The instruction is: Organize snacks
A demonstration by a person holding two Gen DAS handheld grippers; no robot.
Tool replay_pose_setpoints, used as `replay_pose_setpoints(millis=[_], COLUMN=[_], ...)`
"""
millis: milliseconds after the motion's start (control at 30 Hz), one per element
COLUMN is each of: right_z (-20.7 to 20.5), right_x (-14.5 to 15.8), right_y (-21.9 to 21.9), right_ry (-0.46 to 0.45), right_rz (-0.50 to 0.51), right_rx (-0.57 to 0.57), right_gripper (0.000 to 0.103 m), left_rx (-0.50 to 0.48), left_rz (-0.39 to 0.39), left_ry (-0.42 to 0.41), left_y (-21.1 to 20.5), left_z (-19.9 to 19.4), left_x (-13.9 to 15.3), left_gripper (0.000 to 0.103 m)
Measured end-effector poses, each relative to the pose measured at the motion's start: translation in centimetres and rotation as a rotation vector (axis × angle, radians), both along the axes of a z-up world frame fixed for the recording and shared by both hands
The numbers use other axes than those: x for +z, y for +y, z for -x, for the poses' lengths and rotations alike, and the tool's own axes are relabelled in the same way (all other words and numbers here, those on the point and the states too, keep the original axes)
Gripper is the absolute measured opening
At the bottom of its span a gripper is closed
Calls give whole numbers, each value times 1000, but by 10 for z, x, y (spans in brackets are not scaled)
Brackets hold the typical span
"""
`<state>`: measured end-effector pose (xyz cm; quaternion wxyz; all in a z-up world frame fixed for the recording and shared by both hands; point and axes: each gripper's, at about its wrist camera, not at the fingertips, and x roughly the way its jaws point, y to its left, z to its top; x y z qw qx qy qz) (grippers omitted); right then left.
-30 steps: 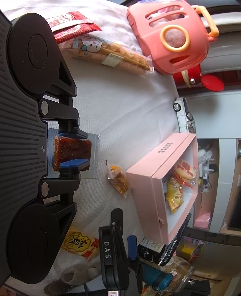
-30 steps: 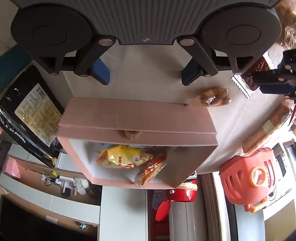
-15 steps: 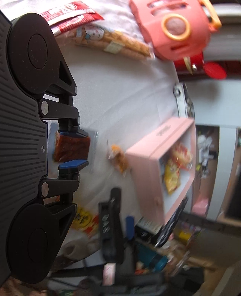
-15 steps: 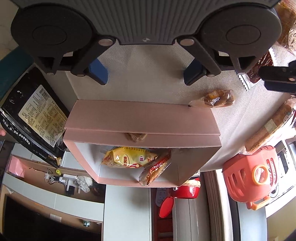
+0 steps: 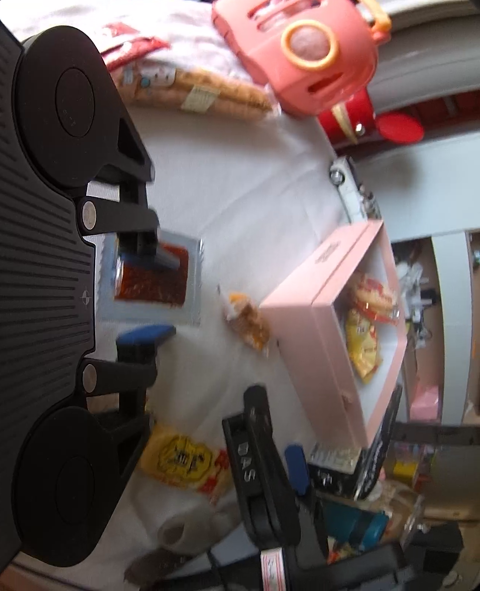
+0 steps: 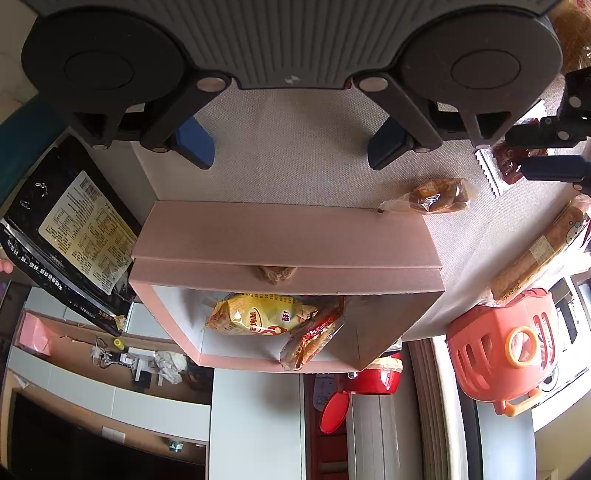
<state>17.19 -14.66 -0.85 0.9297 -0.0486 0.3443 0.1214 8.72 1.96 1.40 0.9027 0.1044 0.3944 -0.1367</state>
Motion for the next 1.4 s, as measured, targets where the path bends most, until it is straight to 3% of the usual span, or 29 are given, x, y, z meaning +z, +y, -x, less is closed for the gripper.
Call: replay_pose_setpoints(millis=[33,100,133,200,300,367,600,967,1033,1167,1300,1367,1400], right_z=[0,0,0,0,-1,0,-2,-4,3,13,-8,-16,-17], right_x=[0,0,0,0,0,0,-2,2,8,21,18,13,12], right_y=[0,1,1,0,0,1,4,9,14,42,74,84,86], right_ry=[0,0,0,0,0,0,11,61,67,1,41,75,89], right_rz=[1,2,1,1,1,3,14,38,7,-12,16,21,20], right_rx=[-1,-2,-2,-1,-1,-1,0,22,77,147,156,162,166], right_gripper=[91,92,92,92,92,93,100,103,102,102,102,97,87], left_rx=[-19,-44,-40,-16,38,61,90,128,139,147,142,141,146], left_rz=[26,86,105,119,31,12,90,184,211,219,236,249,261], left_ry=[10,29,34,33,-25,-12,14,-47,-50,-64,-64,-56,-51], left_y=[0,2,4,7,8,12,28,36,40,39,42,44,46], left_z=[0,-1,-2,-2,2,0,-5,16,18,22,25,25,25], left_x=[0,-2,-1,2,4,1,-2,-8,-9,-9,-11,-10,-10], left_gripper=[66,77,77,73,71,67,47,45,45,45,45,45,45])
